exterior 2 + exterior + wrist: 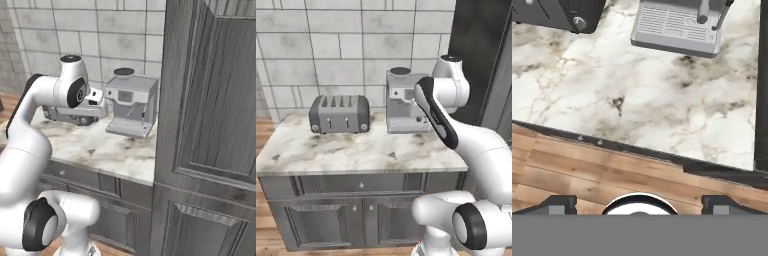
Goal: Navigate to the coffee machine.
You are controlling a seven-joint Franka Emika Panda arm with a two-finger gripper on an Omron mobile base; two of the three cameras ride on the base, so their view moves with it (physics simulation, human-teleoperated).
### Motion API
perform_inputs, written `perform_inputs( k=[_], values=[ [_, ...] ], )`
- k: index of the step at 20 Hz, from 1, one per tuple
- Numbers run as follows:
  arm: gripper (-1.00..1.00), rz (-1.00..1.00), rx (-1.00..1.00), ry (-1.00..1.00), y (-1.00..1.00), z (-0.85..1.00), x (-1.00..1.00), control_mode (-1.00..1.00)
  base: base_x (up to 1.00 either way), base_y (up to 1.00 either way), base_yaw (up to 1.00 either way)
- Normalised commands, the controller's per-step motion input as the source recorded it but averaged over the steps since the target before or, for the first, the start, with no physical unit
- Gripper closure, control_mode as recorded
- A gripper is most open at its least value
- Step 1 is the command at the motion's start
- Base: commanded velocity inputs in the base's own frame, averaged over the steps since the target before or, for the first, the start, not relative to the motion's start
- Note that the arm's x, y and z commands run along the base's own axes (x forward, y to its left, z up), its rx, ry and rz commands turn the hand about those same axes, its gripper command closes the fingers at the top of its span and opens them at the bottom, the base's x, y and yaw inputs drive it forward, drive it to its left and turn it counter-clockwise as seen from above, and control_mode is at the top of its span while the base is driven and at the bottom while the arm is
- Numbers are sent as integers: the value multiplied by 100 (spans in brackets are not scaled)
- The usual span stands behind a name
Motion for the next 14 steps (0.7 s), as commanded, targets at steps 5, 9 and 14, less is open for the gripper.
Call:
perform_inputs(
  k=[5, 9, 14],
  values=[
    [-100, 0, 0, 0, 0, 0, 0, 100, 58, -68, 0],
    [-100, 0, 0, 0, 0, 0, 0, 100, 0, 0, 0],
    [-100, 0, 0, 0, 0, 0, 0, 100, 15, 13, 0]
  ],
)
